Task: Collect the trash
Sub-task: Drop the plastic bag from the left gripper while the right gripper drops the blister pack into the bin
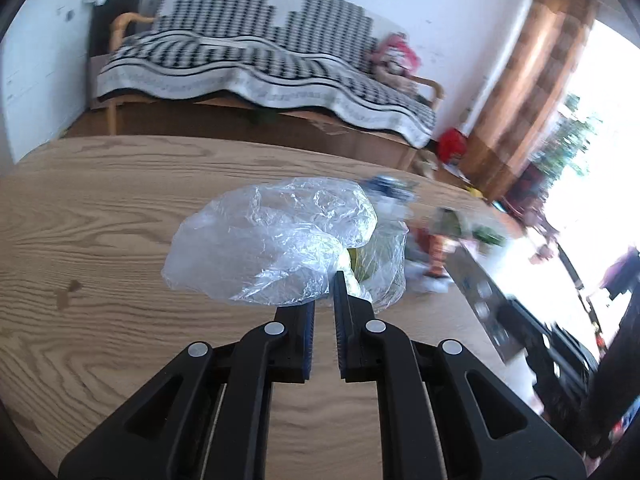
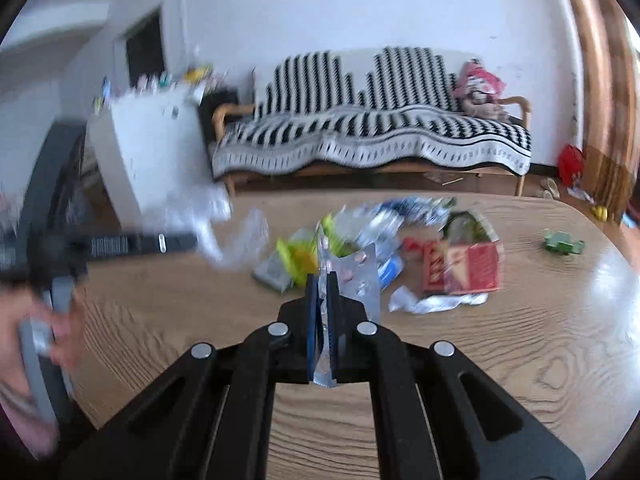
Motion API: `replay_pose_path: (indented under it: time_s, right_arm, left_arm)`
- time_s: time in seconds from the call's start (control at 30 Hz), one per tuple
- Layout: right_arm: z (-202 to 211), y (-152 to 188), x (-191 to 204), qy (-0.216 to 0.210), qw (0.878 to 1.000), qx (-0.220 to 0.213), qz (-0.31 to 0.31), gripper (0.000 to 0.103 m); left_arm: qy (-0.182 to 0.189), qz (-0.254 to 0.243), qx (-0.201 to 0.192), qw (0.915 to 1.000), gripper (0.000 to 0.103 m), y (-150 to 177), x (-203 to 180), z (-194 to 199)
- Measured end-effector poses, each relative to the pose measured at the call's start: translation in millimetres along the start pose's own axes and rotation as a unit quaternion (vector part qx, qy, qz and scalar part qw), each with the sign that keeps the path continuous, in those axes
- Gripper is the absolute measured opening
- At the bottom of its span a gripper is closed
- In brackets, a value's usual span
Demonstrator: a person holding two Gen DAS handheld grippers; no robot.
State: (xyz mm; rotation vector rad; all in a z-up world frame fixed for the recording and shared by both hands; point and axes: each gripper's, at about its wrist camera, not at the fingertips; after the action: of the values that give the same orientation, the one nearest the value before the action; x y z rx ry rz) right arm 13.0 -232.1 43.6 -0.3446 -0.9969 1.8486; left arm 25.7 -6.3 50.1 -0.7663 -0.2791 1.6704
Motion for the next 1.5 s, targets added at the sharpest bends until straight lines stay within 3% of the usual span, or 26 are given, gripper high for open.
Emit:
replay_pose_path:
  time_s: [0.17, 0.27, 0.33, 0.43, 0.57, 0.6, 0.67, 0.77, 0.9, 1.1, 1.13, 1.17, 1.2, 1.23, 1.27, 1.3, 1.4, 1.5]
  right_arm:
    - [50, 9, -61, -0.035, 0.995, -0.006, -0.090, 0.005]
    - [95, 28, -110, -0.016, 0.990, -0.021, -0.139, 0.005]
    - [129, 53, -147, -0.005, 0.983, -0.020, -0.184, 0.005]
    - [173, 99, -191, 0.027, 0.972, -0.008, -0.232, 0.005]
    - [224, 165, -240, 0.082, 0.953, 0.011, -0.292, 0.005]
    - [231, 180, -249, 0.092, 0.948, 0.017, -0.303, 0.005]
    - [238, 210, -270, 0.094, 0.936, 0.029, -0.337, 0.005]
    - [236, 236, -285, 0.094, 0.928, 0.044, -0.359, 0.005]
    - [226, 253, -300, 0.084, 0.919, 0.060, -0.382, 0.005]
    - [218, 249, -308, 0.070, 0.914, 0.063, -0.394, 0.006]
    - [219, 249, -308, 0.071, 0.914, 0.063, -0.394, 0.006]
    - [221, 247, -310, 0.075, 0.914, 0.064, -0.394, 0.006]
    - [223, 246, -312, 0.083, 0.912, 0.064, -0.397, 0.011]
    - [225, 244, -313, 0.089, 0.910, 0.062, -0.400, 0.040]
    - [229, 244, -317, 0.091, 0.907, 0.056, -0.406, 0.066]
    - [232, 243, -318, 0.091, 0.905, 0.047, -0.412, 0.093]
    - [237, 240, -320, 0.103, 0.904, 0.045, -0.412, 0.097]
    - [240, 233, -314, 0.145, 0.907, 0.029, -0.395, 0.097]
  left_arm:
    - [0.012, -0.073, 0.002, 0.9972, 0.008, 6, -88, 23]
    - [0.034, -0.117, 0.022, 0.9923, 0.008, 21, -140, 20]
    - [0.061, -0.160, 0.054, 0.9837, 0.008, 44, -189, 6]
    - [0.119, -0.213, 0.117, 0.9629, 0.008, 94, -259, -22]
    - [0.173, -0.266, 0.205, 0.9259, 0.008, 170, -328, -63]
    - [0.176, -0.288, 0.228, 0.9133, 0.008, 191, -345, -75]
    - [0.162, -0.318, 0.255, 0.8986, 0.008, 218, -364, -96]
    - [0.152, -0.323, 0.297, 0.8856, 0.008, 242, -374, -124]
    - [0.140, -0.330, 0.316, 0.8783, 0.008, 251, -377, -137]
    - [0.123, -0.329, 0.332, 0.8755, 0.010, 248, -380, -151]
    - [0.119, -0.329, 0.334, 0.8751, 0.014, 248, -379, -152]
    - [0.118, -0.326, 0.335, 0.8764, 0.032, 247, -378, -152]
    - [0.119, -0.318, 0.329, 0.8811, 0.047, 245, -376, -151]
    - [0.121, -0.312, 0.320, 0.8865, 0.080, 242, -375, -149]
    - [0.125, -0.308, 0.307, 0.8917, 0.095, 239, -373, -145]
    - [0.132, -0.307, 0.288, 0.8975, 0.095, 235, -373, -140]
    - [0.113, -0.324, 0.264, 0.9011, 0.096, 225, -375, -128]
    - [0.106, -0.334, 0.234, 0.9069, 0.096, 210, -371, -110]
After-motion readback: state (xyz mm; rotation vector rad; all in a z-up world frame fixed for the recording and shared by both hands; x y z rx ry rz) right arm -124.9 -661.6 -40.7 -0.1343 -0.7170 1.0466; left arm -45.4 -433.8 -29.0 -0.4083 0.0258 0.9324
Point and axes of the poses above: each gripper's, at about its wrist camera, not at the fingertips, and z roughly against the way its jaws point, x to its left, y to its underside, and after that the axes turned 9 degrees about x, right-handed
